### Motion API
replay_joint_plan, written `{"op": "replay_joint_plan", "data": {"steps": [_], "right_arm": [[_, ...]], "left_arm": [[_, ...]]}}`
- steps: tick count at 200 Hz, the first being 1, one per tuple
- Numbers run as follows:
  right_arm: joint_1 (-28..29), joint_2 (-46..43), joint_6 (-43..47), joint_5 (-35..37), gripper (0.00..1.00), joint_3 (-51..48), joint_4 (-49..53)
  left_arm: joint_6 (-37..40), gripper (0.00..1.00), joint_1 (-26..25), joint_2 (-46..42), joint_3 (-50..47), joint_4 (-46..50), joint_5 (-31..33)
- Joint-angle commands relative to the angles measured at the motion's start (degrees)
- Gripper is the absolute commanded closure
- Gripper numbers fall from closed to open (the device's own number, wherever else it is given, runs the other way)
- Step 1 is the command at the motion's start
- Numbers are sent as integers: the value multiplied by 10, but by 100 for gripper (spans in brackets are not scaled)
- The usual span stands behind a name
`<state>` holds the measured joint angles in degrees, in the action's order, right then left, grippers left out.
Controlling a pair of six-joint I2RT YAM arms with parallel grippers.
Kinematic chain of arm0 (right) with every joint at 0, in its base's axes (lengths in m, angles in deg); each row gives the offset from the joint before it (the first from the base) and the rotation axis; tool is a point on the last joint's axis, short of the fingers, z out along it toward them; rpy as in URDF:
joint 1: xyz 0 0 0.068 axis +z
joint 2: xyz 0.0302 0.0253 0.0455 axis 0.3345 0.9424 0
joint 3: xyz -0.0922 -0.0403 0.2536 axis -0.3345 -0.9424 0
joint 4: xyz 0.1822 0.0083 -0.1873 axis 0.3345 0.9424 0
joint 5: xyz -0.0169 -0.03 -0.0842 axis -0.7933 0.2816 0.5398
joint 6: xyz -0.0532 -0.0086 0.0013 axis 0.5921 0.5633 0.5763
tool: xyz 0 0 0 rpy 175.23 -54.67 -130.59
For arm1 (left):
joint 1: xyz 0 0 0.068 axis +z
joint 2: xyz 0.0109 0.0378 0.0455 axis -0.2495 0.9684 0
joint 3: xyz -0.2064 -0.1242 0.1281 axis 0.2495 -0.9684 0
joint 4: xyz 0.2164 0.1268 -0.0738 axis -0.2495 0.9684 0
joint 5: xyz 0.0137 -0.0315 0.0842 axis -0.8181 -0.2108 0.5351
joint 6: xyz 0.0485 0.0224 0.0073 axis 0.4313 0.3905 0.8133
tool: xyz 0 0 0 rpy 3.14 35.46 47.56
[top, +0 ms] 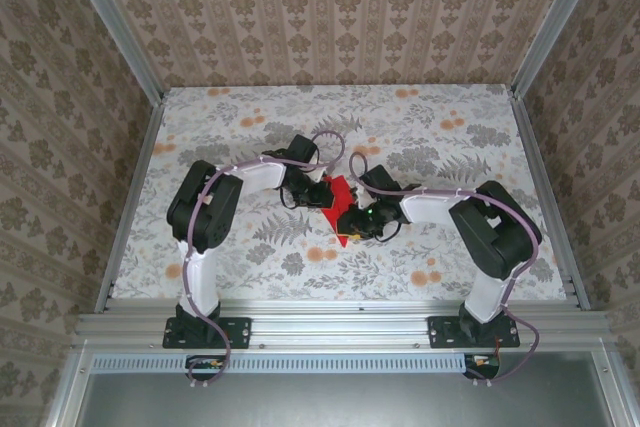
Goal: Fold a paper plane with a square sheet of paper (pick it up from the middle)
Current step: Fourth fold the wing at the center of the table.
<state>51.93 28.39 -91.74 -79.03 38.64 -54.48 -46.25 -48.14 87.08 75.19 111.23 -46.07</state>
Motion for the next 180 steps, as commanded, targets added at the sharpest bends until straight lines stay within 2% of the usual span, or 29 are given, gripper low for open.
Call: {"op": "replay_joint_plan", "data": {"steps": [1,180], "right_arm": [[5,12,-6,-15,70,17,0],[16,24,-10,-26,72,26,-21]], "left_arm": [[19,92,2,39,-6,25,37],[30,92,4,46,-21,31,44]]}}
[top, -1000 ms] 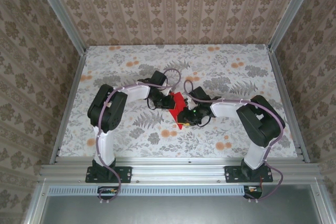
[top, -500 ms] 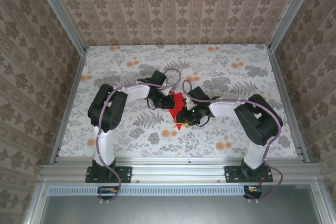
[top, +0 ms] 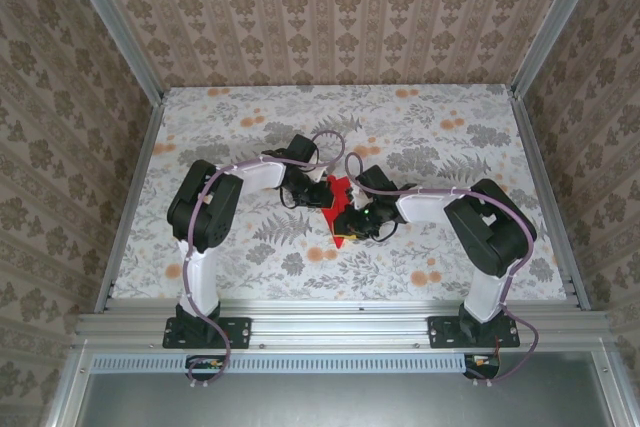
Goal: Fold a paper plane with a square sheet of paper (pick it up from the middle)
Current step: Fourth fold the wing at the center of the table.
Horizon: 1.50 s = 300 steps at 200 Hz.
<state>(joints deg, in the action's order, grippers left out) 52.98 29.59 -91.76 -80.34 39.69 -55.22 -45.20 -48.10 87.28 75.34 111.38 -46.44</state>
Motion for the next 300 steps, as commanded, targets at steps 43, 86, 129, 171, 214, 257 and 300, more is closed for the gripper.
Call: {"op": "replay_joint_plan", "data": {"steps": [43,86,129,171,214,257,300], "right_arm": [[8,14,-17,-16,72,20,-23],[12,23,-20,-17,72,25,-27],[17,30,-18,-15,72,28,-24],[13,-10,-2,13,70,16,14],[5,-22,10,34,68,3,44],[8,0,12,28,66,18,46],[11,8,9,14,66,26,37]], "left_arm": [[19,92,3,45,-36,24,58],[18,92,2,49,-41,21,61],[20,92,2,51,-42,22,62],[21,92,3,52,-41,22,61],[24,92,4,50,-38,27,62],[25,92,4,48,-37,30,63],[25,92,5,49,-36,31,63]]}}
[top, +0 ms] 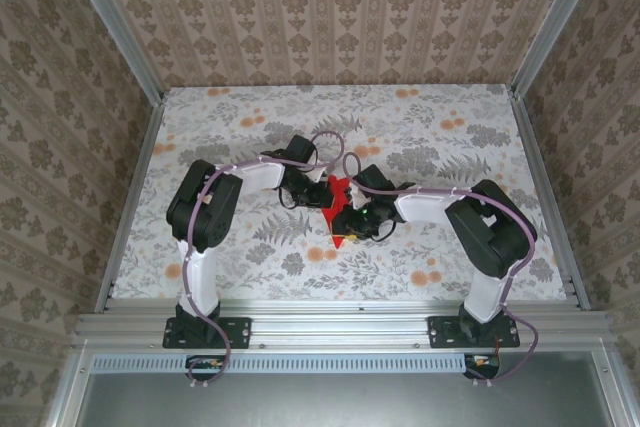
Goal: Fold a paper plane with a square sheet of paper (pick it up from the middle)
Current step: Fourth fold the wing at the center of the table.
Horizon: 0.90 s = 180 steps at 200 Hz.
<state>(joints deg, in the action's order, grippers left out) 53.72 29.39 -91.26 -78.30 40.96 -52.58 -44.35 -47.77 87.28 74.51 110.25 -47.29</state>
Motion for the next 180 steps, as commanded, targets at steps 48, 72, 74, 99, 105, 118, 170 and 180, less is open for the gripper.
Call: {"op": "replay_joint_plan", "data": {"steps": [48,72,74,99,105,118,170,180], "right_arm": [[6,13,-3,-20,68,19,-5],[6,14,-6,-25,69,21,-9],[7,13,-7,-25,69,21,-8],[7,6,-6,-23,70,20,-3],[7,4,-5,-23,71,20,-4],[8,4,-6,-22,72,20,-3],[12,7,-8,-24,75,24,-6],[12,8,-8,-22,76,26,-5]], "left_arm": [[19,92,2,51,-26,45,72],[19,92,3,51,-27,45,71],[19,92,3,52,-27,45,71],[21,92,4,52,-29,45,71],[21,92,4,52,-29,45,71],[21,92,5,54,-28,45,71],[22,92,5,56,-27,47,71],[22,92,5,56,-28,47,71]]}}
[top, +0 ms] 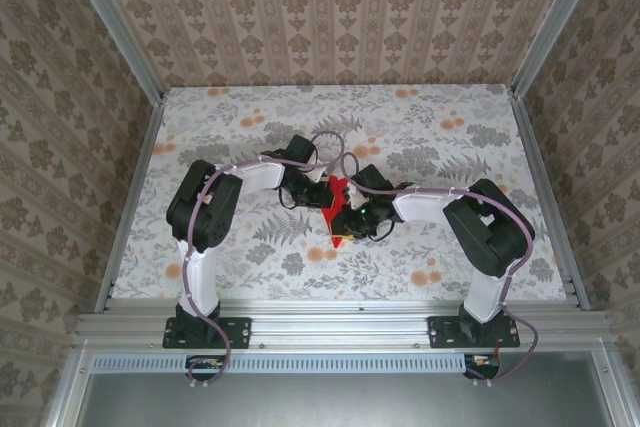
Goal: Fold a paper plane with a square sheet of paper (pick it up from the middle)
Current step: Fourth fold the wing at the center of the table.
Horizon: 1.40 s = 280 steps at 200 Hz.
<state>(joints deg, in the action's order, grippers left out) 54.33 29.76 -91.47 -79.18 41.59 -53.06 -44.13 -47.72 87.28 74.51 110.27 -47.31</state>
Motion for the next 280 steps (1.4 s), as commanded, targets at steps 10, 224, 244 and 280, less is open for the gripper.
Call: {"op": "replay_joint_plan", "data": {"steps": [10,224,244,280], "right_arm": [[7,5,-5,-14,77,22,1],[11,-24,20,23,79,37,61],[11,-16,20,20,78,38,58],[11,-3,20,16,78,45,55]], "left_arm": [[20,92,5,56,-28,46,72],[30,92,9,54,-29,56,74],[30,92,9,55,-27,56,74],[30,92,9,56,-25,58,73]]}}
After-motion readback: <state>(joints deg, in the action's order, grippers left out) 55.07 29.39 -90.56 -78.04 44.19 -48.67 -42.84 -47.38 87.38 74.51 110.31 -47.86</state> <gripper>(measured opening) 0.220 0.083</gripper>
